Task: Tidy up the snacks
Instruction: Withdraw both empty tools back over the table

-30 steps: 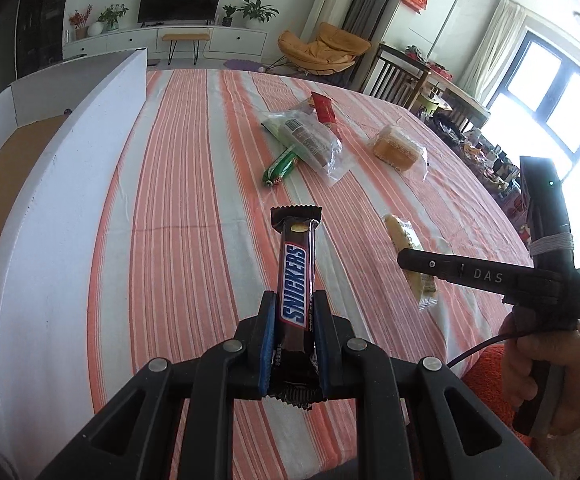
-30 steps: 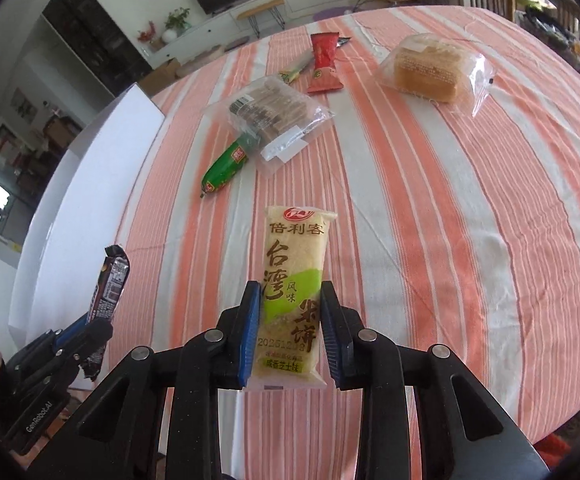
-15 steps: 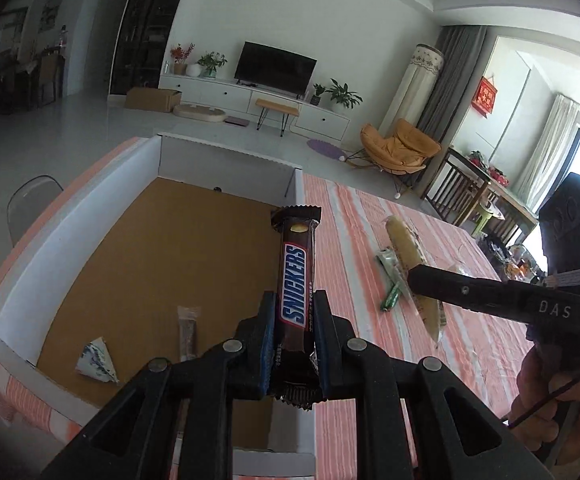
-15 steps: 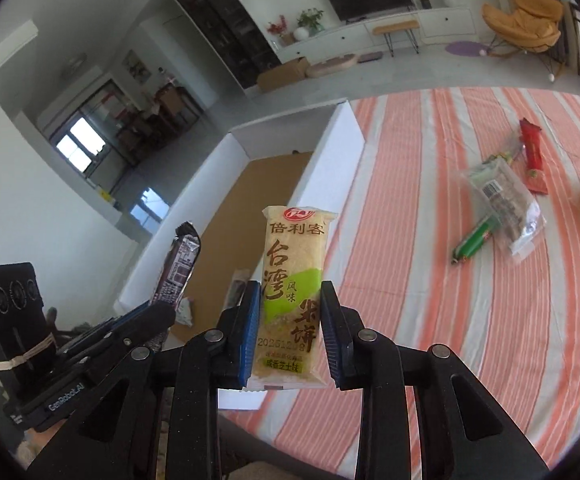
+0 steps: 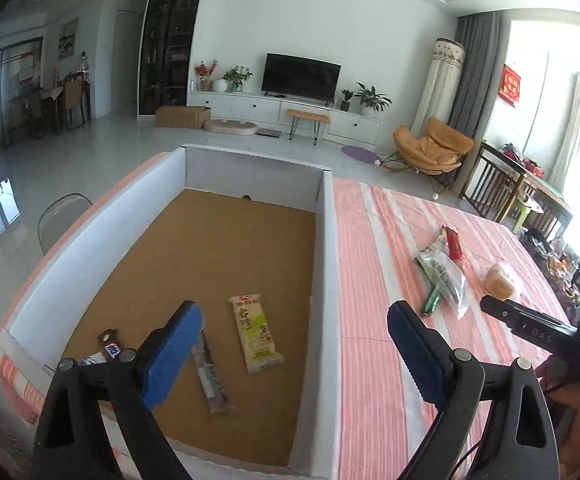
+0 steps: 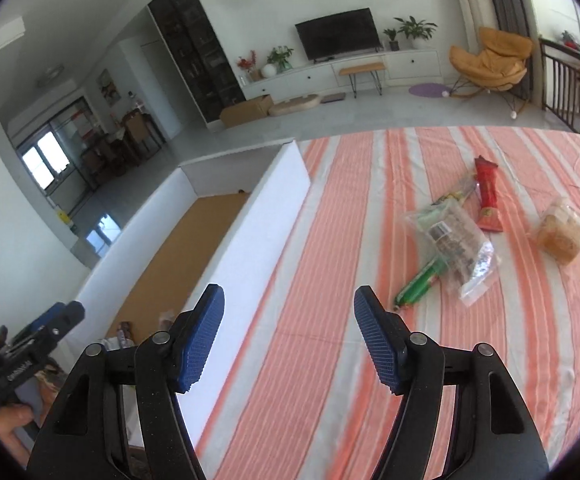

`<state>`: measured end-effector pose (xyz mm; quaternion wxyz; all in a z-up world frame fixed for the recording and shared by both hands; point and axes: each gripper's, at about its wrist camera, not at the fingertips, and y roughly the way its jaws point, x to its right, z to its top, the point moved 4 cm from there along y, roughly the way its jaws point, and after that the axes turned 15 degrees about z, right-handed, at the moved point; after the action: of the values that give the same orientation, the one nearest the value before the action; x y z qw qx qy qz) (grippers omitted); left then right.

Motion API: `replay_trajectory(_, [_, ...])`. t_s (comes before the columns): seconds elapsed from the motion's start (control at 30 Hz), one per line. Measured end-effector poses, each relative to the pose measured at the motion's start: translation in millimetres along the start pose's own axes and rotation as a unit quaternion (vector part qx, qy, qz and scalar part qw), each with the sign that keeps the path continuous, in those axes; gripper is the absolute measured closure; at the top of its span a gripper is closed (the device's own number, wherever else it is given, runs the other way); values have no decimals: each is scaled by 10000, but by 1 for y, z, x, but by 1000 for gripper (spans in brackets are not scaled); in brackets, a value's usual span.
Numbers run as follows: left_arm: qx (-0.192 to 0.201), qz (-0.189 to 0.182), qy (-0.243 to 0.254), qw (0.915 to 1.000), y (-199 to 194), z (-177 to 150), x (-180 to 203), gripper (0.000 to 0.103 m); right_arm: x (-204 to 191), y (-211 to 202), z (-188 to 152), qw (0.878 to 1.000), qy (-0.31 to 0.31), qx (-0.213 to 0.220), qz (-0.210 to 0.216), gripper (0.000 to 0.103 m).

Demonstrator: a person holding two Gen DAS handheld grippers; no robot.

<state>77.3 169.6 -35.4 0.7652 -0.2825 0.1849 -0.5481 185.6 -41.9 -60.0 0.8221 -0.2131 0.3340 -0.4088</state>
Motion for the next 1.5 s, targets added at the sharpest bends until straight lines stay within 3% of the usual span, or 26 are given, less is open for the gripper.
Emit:
replay_trajectory(0.1, [-210, -711, 512, 9959, 4, -16, 66, 2, 82, -14, -34, 9918, 282, -65, -1246, 32])
replay_trajectory(0.17, [-427, -999, 851, 9904, 17, -33, 107, 2, 125, -25, -56, 9829, 611, -99, -1734, 32])
replay_trajectory(0.27, [-688, -955, 1384, 9834, 54, -58, 161, 2, 168, -44, -75, 9712, 1274, 33, -2014, 32])
replay_trajectory(0.3, [-783, -925, 1493, 9813, 68, -65, 175, 2, 175, -49, -76, 9691, 1532, 146, -1928, 31])
replay_trajectory(0.37, [-831, -840, 1666, 9789, 88, -74, 195, 2, 178, -64, -70, 9658, 1622, 551, -1948, 32])
replay_trajectory(0.43, [-804, -700, 1773, 9784, 103, -78, 208, 2, 179, -67, -71, 9610, 1649, 603, -2135, 32])
replay_trajectory(0.7, [-958, -389, 1923, 9759, 144, -88, 207, 3, 189, -52, -76, 9549, 1681, 294, -2428, 32])
replay_trajectory(1.5, [-1029, -279, 1954, 9749, 149, -87, 207, 0, 187, -42, -83, 9542, 1548, -14, -2560, 25])
